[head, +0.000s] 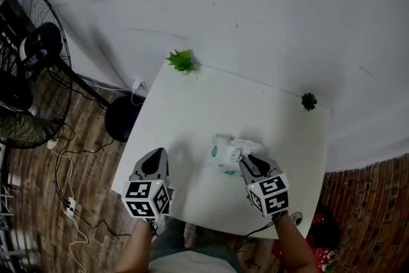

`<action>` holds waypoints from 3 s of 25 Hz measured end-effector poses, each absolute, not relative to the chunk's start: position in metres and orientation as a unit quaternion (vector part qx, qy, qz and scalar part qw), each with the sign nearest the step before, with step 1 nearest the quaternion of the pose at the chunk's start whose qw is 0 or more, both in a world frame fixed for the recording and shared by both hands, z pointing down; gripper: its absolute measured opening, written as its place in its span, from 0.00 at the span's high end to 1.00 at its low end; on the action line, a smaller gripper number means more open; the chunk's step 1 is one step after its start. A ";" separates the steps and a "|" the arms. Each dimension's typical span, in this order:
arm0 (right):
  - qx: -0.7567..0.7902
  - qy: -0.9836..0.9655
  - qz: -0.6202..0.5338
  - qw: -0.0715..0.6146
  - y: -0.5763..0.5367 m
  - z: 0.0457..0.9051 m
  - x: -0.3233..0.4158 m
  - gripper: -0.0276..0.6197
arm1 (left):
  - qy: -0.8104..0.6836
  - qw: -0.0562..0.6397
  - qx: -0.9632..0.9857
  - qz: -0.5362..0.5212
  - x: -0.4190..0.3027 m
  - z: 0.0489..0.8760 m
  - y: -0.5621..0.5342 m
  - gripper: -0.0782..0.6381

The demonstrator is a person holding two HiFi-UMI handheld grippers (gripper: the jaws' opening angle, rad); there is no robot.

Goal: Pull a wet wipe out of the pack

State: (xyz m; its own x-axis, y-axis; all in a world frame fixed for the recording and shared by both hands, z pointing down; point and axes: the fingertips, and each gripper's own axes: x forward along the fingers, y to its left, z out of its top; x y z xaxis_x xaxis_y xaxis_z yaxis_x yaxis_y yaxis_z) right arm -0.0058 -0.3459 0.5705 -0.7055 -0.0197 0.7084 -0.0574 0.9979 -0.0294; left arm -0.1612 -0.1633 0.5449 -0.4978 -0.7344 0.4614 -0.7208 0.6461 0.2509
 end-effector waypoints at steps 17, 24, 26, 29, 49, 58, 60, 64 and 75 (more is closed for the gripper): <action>-0.004 -0.898 0.013 0.441 -0.341 0.603 -0.013 0.80 | -0.876 0.300 0.375 -0.036 -0.166 0.568 -0.136 0.89; -0.001 -0.893 0.030 0.448 -0.341 0.609 -0.014 0.81 | -0.875 0.303 0.375 -0.034 -0.167 0.569 -0.138 0.89; -0.001 -0.893 0.032 0.449 -0.342 0.611 -0.014 0.81 | -0.875 0.304 0.376 -0.033 -0.166 0.570 -0.139 0.89; 0.003 -0.892 0.033 0.450 -0.344 0.612 -0.014 0.82 | -0.874 0.306 0.377 -0.031 -0.166 0.571 -0.141 0.89; 0.010 -0.891 0.030 0.452 -0.344 0.614 -0.012 0.92 | -0.872 0.307 0.382 -0.023 -0.164 0.569 -0.145 0.89; 0.026 -0.891 0.038 0.451 -0.346 0.614 -0.012 0.95 | -0.874 0.300 0.382 -0.025 -0.167 0.563 -0.142 0.89; 0.030 -0.891 0.041 0.451 -0.346 0.613 -0.012 0.95 | -0.874 0.296 0.384 -0.026 -0.168 0.559 -0.142 0.89; 0.036 -0.892 0.041 0.449 -0.347 0.609 -0.013 0.95 | -0.876 0.287 0.386 -0.024 -0.172 0.552 -0.141 0.89; 0.062 -0.898 0.046 0.432 -0.348 0.589 -0.011 0.95 | -0.873 0.272 0.403 -0.022 -0.174 0.536 -0.140 0.89</action>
State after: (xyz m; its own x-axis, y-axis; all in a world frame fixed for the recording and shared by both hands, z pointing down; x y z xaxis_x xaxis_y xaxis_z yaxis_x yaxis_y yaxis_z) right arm -0.0111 -0.3481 0.5894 -0.6186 -0.0711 0.7825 -0.1514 0.9880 -0.0299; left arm -0.1736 -0.1405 0.5364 -0.5267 -0.7167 0.4572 -0.6926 0.6736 0.2581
